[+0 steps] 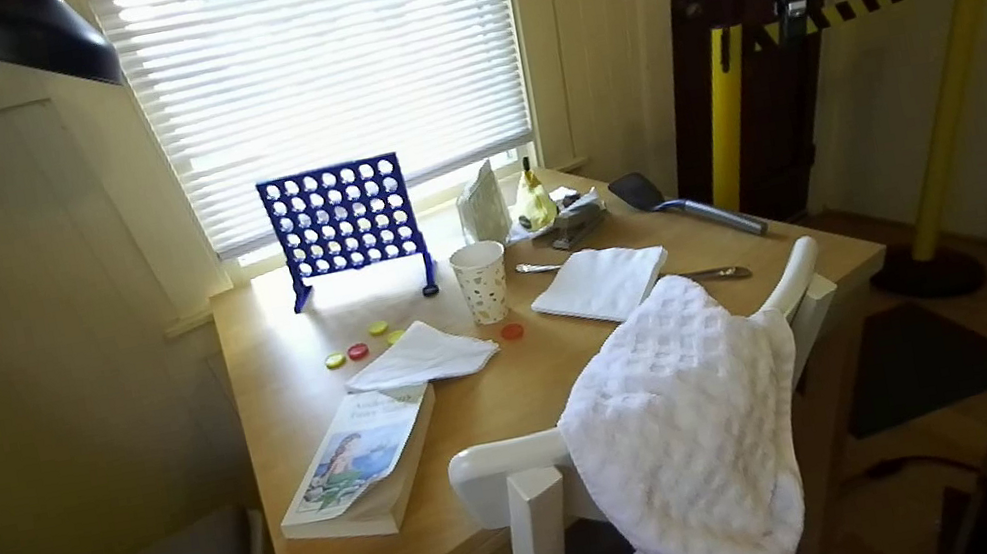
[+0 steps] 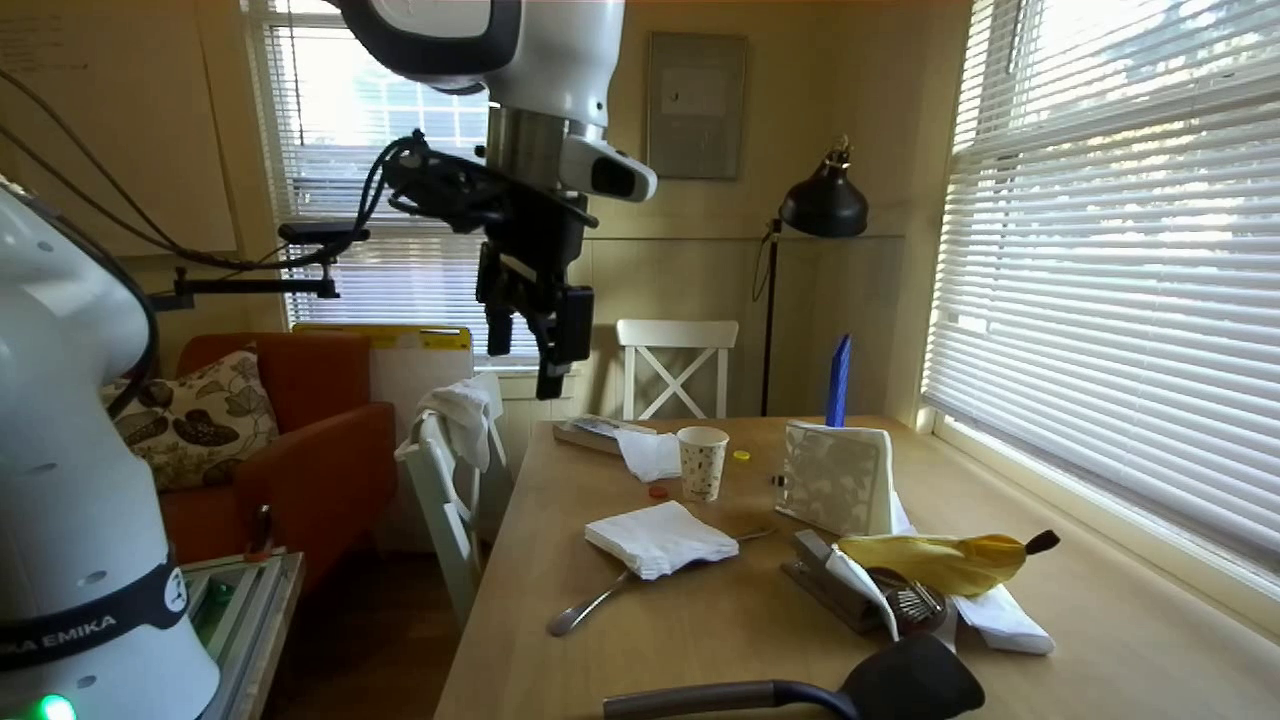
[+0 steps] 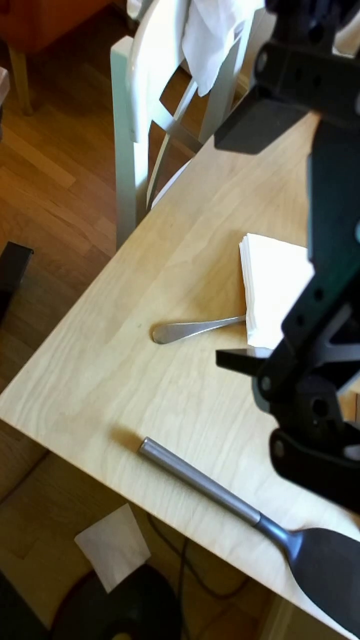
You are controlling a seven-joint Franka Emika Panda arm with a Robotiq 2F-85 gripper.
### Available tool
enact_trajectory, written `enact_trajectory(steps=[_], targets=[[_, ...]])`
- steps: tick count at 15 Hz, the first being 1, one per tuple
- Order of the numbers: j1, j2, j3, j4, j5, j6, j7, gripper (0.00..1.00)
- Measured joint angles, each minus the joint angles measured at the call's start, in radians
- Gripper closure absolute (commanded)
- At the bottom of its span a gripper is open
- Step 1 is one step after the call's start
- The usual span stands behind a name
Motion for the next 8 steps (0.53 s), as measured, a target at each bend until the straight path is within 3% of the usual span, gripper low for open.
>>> enact_trajectory(steps=[4,8], targets=[[-0.027,0.009,-0.01,-0.001,-0.004,0.096,-0.062,0.0],[0.014,0.138,-0.131,0.061,0.087,0.263,-0.338,0.0]])
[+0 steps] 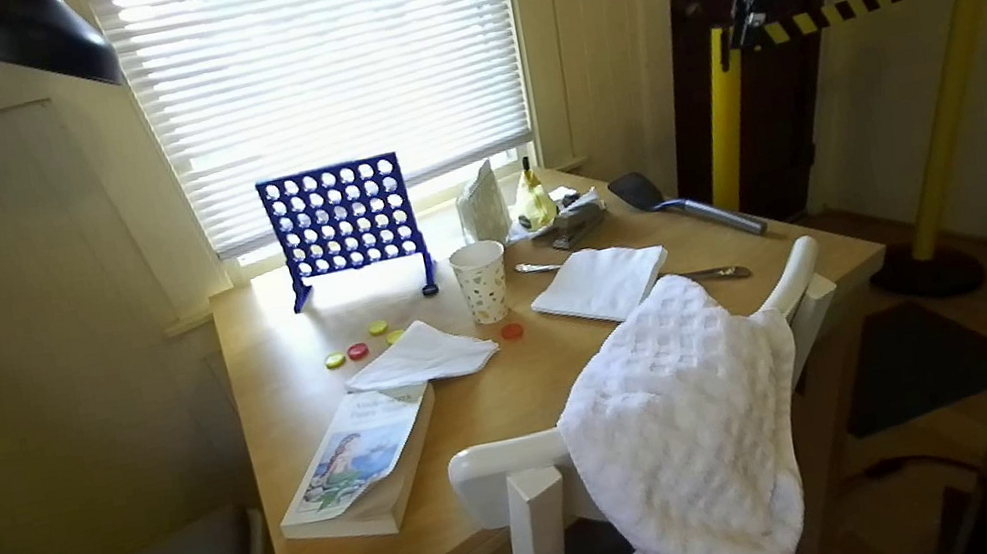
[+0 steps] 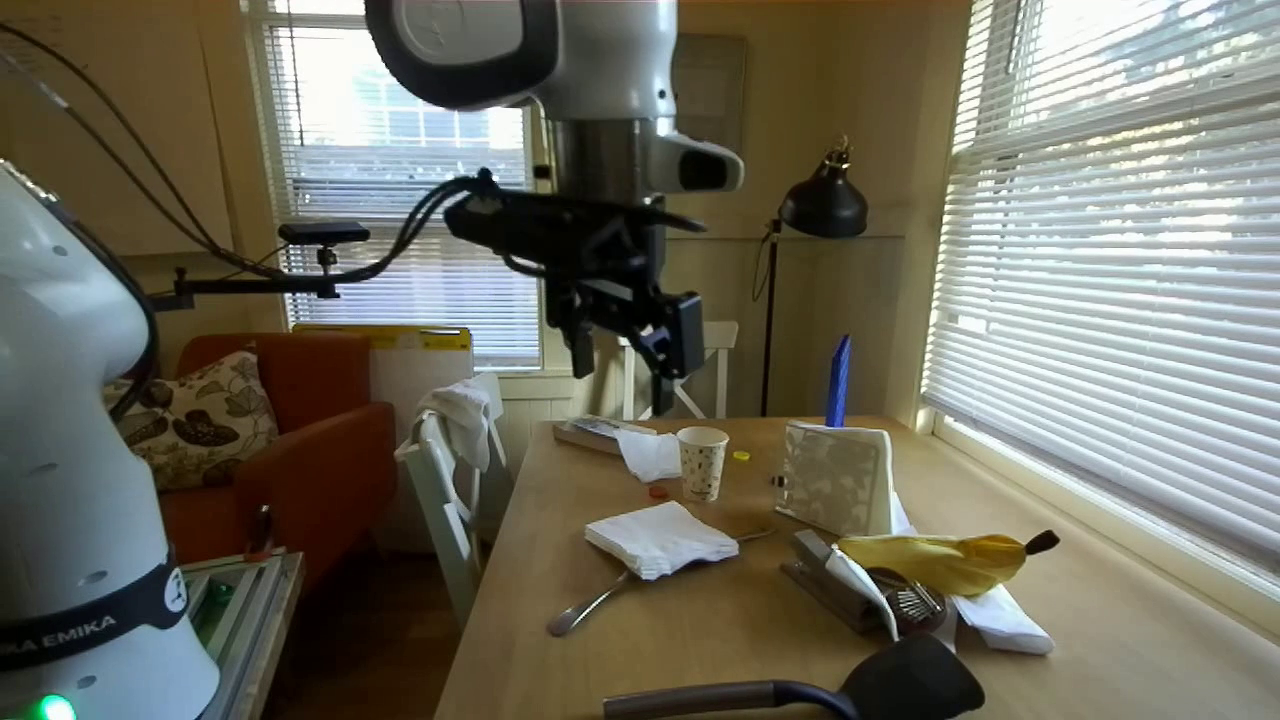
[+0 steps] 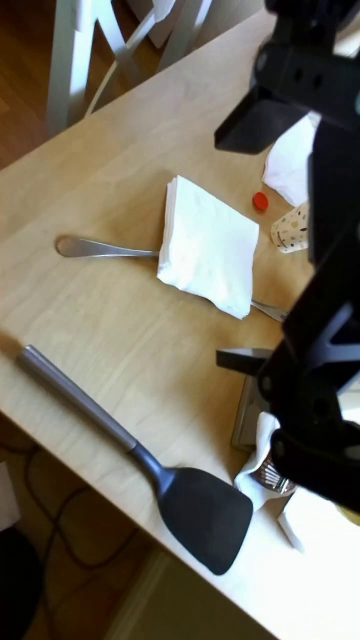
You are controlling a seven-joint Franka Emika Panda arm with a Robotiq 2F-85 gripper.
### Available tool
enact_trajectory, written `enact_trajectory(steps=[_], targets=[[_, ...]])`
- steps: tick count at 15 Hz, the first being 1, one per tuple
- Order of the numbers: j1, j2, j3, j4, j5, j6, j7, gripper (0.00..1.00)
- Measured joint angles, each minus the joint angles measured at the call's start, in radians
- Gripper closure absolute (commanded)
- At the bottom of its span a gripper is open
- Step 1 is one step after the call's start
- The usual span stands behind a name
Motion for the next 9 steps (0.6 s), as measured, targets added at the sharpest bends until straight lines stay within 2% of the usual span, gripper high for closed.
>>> enact_trajectory(steps=[3,5,6,9], targets=[[0.107,0.171,-0.112,0.112,0.181,-0.04,-0.21,0.0],[0.155,0.29,-0.139,0.195,0.269,-0.127,-0.293,0.0],[0.14,0.349,-0.113,0.237,0.293,-0.182,-0.314,0.0],[0.02,0.486,0.024,0.357,0.268,-0.311,-0.335,0.0]])
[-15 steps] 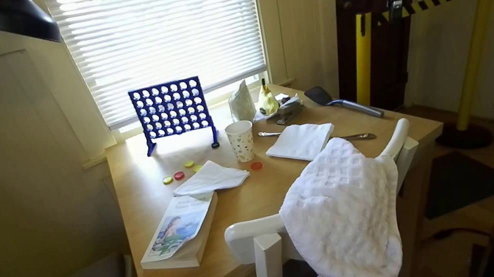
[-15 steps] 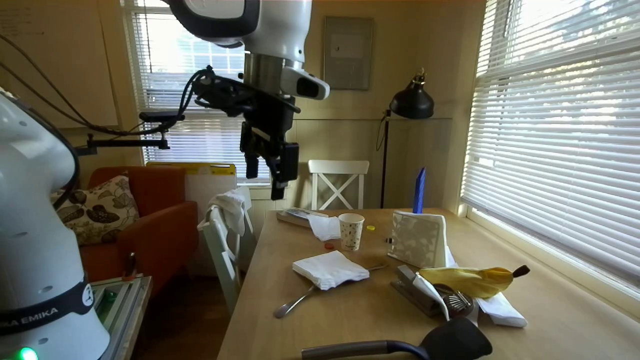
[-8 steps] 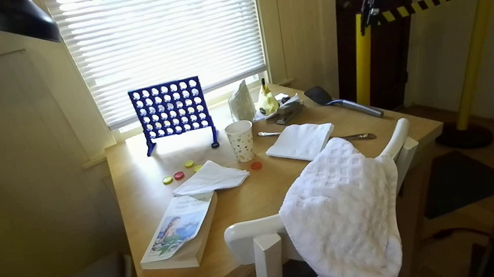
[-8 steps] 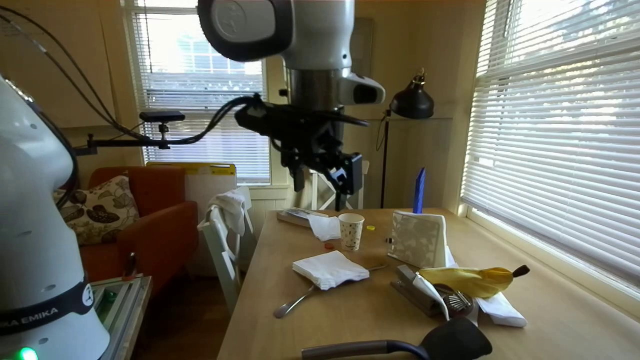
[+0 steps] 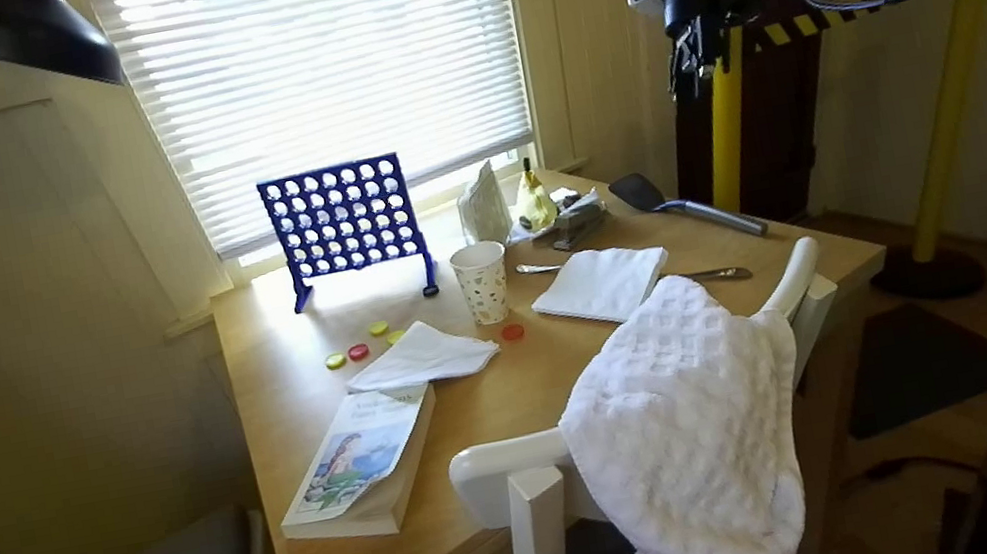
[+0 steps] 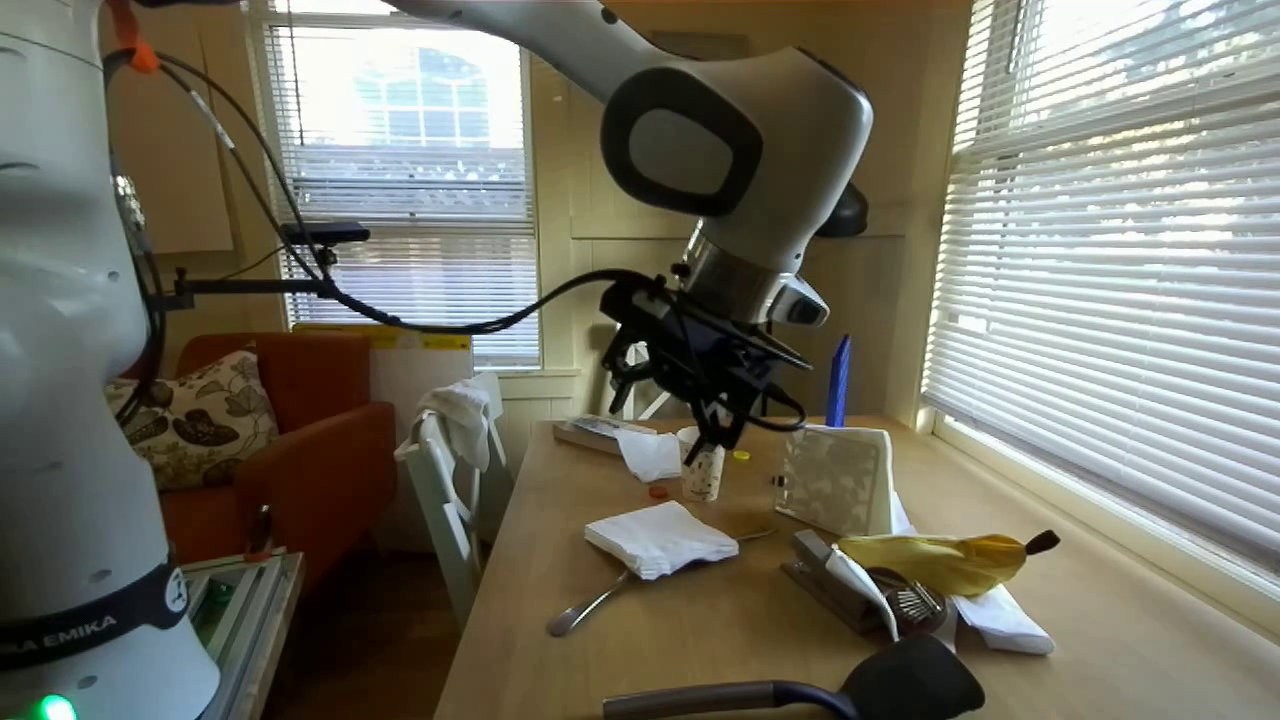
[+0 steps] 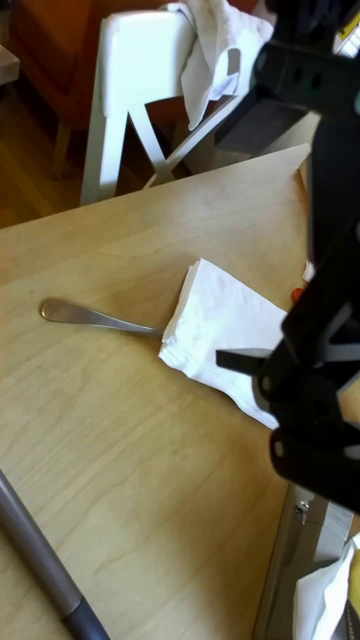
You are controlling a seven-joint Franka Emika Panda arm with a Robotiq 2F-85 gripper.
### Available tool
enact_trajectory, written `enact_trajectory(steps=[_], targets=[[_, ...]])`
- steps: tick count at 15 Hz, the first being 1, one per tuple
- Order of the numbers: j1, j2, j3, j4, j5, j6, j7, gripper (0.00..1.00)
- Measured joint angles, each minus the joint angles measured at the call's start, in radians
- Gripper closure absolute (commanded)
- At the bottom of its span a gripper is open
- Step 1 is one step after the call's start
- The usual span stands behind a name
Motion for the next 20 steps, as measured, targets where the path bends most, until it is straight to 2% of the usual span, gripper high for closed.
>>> enact_trajectory(steps=[4,7,10,14,18,20], targets=[[-0.035,0.034,0.02,0.05,-0.013,-0.038,-0.014,0.0],[-0.121,0.042,0.103,0.048,0.033,-0.037,0.0,0.0],[-0.206,0.103,0.164,0.042,0.179,-0.028,0.003,0.0],[-0.286,0.231,0.218,0.023,0.385,0.032,-0.007,0.0],[-0.327,0.354,0.274,0.018,0.635,0.109,-0.057,0.0],[-0.327,0.399,0.293,0.023,0.716,0.127,-0.068,0.0]])
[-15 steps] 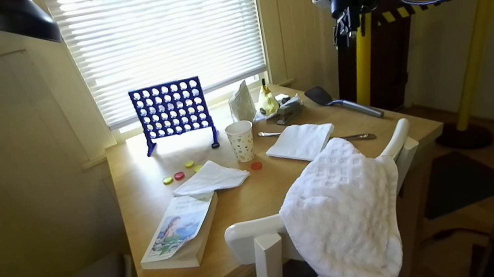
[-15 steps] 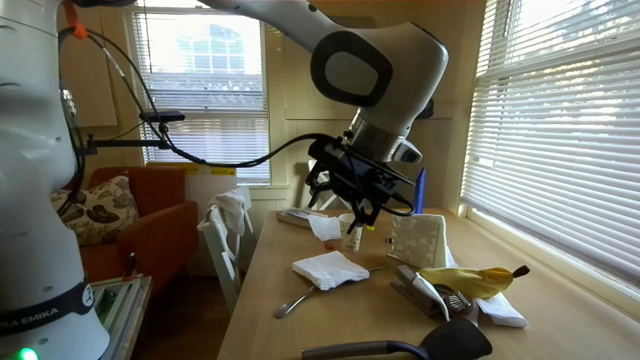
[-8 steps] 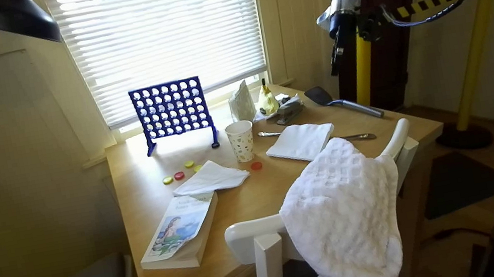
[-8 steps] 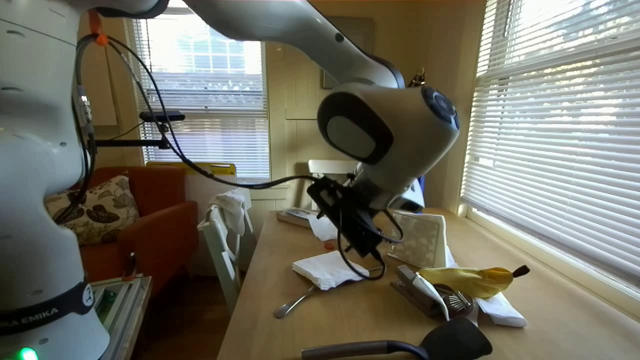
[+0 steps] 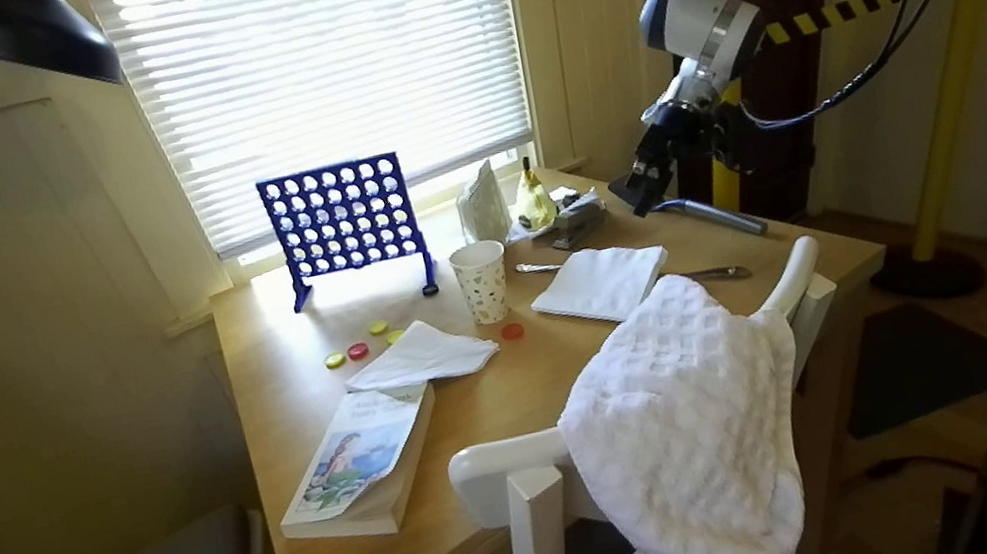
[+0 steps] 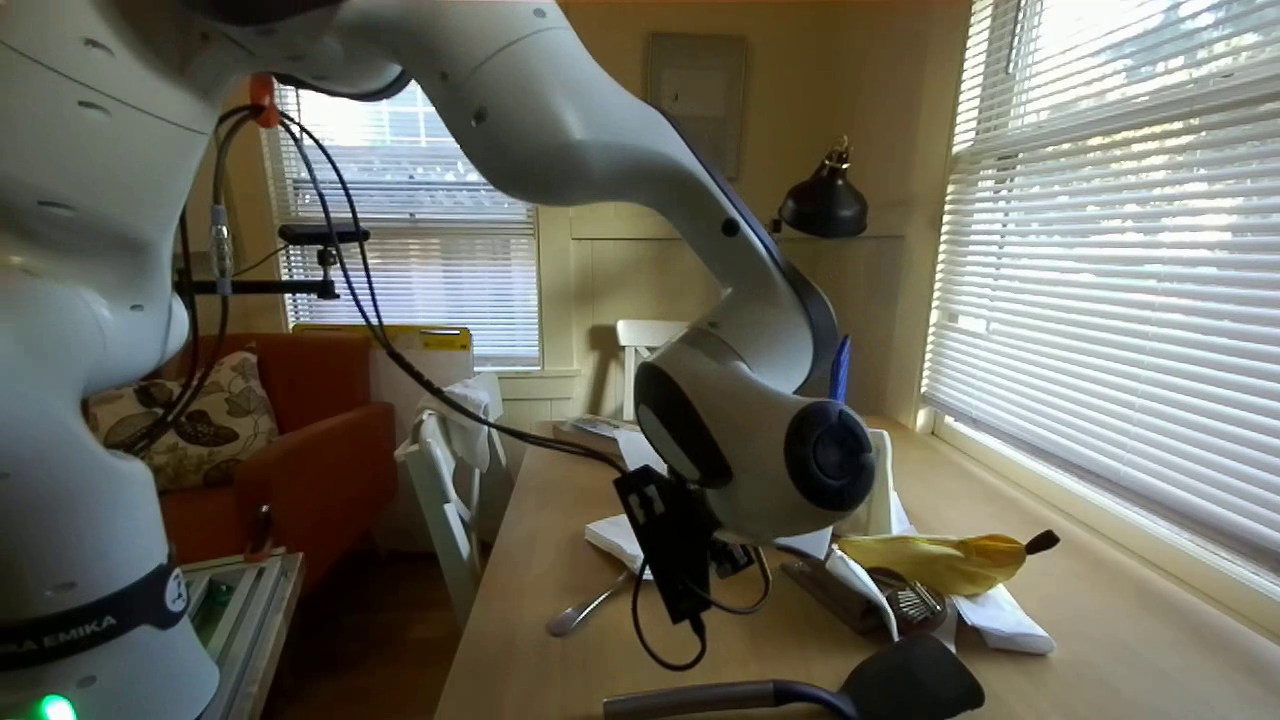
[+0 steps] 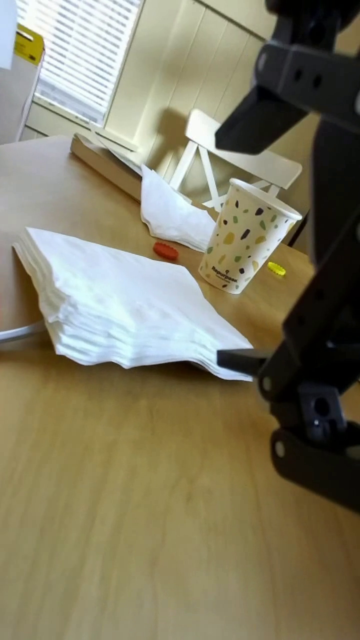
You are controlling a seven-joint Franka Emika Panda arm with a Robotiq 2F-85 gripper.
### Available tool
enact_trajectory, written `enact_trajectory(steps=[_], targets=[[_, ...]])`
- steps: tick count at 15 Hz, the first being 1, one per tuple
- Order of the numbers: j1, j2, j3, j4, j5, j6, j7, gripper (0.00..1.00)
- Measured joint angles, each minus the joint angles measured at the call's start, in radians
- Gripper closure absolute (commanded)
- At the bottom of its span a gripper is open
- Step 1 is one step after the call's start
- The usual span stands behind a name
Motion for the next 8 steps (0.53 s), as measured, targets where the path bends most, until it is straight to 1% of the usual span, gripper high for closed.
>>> enact_trajectory(steps=[2,5,8], targets=[[0.006,0.04,0.013,0.014,0.029,0.004,0.005,0.0],[0.023,0.087,0.016,0.045,0.029,0.011,0.055,0.0],[0.036,0.108,0.016,0.067,0.029,0.035,0.105,0.0]])
